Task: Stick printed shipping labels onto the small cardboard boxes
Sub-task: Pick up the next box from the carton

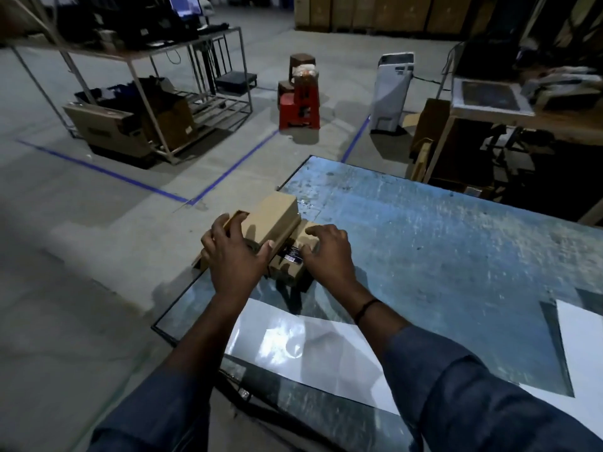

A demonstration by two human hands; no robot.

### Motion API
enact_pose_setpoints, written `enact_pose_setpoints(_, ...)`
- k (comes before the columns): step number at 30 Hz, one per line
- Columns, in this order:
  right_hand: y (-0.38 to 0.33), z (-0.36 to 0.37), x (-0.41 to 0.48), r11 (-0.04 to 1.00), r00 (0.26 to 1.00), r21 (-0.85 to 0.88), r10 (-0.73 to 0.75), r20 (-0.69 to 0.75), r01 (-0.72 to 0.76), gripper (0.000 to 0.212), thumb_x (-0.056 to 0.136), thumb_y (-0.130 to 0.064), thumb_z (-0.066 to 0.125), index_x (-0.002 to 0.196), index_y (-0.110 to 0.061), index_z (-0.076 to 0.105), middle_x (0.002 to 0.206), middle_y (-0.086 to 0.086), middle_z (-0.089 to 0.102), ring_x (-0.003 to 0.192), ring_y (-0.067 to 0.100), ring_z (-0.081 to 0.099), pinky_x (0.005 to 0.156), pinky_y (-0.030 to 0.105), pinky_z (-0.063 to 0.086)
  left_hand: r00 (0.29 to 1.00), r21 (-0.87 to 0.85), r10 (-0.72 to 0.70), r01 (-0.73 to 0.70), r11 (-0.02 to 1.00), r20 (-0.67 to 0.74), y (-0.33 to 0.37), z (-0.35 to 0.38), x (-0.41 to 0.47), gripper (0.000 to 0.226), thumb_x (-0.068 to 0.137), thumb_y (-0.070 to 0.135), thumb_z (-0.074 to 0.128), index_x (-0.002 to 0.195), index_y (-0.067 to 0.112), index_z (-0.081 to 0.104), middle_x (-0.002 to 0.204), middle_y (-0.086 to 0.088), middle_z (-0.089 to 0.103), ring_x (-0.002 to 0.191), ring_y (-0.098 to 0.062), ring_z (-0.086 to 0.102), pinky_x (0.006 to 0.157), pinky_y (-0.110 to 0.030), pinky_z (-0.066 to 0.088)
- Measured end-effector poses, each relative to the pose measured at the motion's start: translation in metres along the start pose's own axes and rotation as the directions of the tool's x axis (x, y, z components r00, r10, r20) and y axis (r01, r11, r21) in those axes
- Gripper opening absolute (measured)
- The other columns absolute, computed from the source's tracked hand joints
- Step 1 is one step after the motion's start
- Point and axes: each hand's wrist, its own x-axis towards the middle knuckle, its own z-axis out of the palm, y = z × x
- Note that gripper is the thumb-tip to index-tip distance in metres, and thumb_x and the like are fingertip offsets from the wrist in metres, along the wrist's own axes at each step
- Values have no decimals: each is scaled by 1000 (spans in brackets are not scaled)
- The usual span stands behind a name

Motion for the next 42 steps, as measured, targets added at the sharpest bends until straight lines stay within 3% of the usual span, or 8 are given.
enact_pose_setpoints(7, -12, 10, 19, 994, 998, 102, 27, 48, -32, 34, 87, -23, 65, 120, -19, 68, 120, 7, 62, 121, 30, 51, 100, 37, 41, 988, -196, -64, 92, 976, 142, -10, 15, 20, 91, 70, 44, 88, 145, 11, 47, 135, -16, 60, 127, -35, 53, 102, -47, 49)
enact_pose_setpoints(12, 2, 0, 13, 987, 1000, 162, 0, 29, -5, 41, 87, -24, 68, 128, -18, 64, 125, 5, 60, 122, 27, 55, 101, 39, 47, 994, -327, -71, 93, 940, 81, -3, 15, 9, 84, 68, 45, 89, 140, 19, 56, 134, -3, 64, 126, -24, 56, 103, -41, 50)
enact_pose_setpoints(18, 38, -45, -13, 962, 993, 268, -15, -114, 45, 71, 84, -24, 76, 147, -25, 42, 145, -3, 36, 131, 14, 45, 105, 38, 48, 974, -539, 29, 100, 836, 226, 35, 13, -19, 72, 69, 49, 89, 133, 29, 63, 126, 15, 65, 117, -7, 62, 99, -29, 52)
enact_pose_setpoints(24, 94, -119, -78, 955, 981, 275, -57, -188, 108, 68, 86, -22, 81, 145, -26, 46, 148, -7, 42, 136, 7, 45, 104, 22, 46, 806, -662, 238, 235, 712, 542, 72, 29, -46, 58, 65, 70, 75, 101, 24, 79, 100, 0, 79, 93, -15, 72, 88, -40, 55)
enact_pose_setpoints(27, 120, -146, -111, 965, 983, 260, 49, -178, -1, 58, 88, -33, 79, 140, -31, 53, 141, -10, 51, 126, 4, 54, 93, 16, 51, 688, -586, 230, 340, 735, 688, 96, 44, -61, 73, 59, 95, 61, 90, 31, 76, 104, 5, 73, 101, -14, 65, 96, -39, 44)
enact_pose_setpoints(31, 145, -170, -142, 946, 933, 264, 255, -252, -187, 43, 84, -44, 80, 122, -33, 62, 122, -11, 65, 106, 5, 63, 72, 12, 51, 568, -509, 247, 365, 780, 785, 132, 58, -86, 62, 85, 85, 36, 116, 43, 70, 135, 4, 63, 126, -19, 56, 106, -43, 43)
enact_pose_setpoints(35, 158, -187, -164, 892, 838, 301, 430, -336, -337, 40, 79, -53, 81, 109, -31, 66, 103, -7, 70, 90, 7, 67, 65, 13, 51, 560, -549, 253, 457, 700, 789, 161, 67, -109, 46, 99, 60, 47, 112, 19, 65, 114, -13, 72, 90, -32, 75, 67, -41, 63)
enact_pose_setpoints(42, 171, -200, -182, 800, 724, 329, 597, -345, -502, 61, 73, -65, 79, 115, -28, 55, 88, -3, 66, 82, 9, 65, 65, 25, 50, 594, -534, 288, 290, 794, 751, 178, 86, -133, 28, 99, 51, 57, 116, 28, 59, 78, -8, 76, 60, -28, 75, 55, -36, 55)
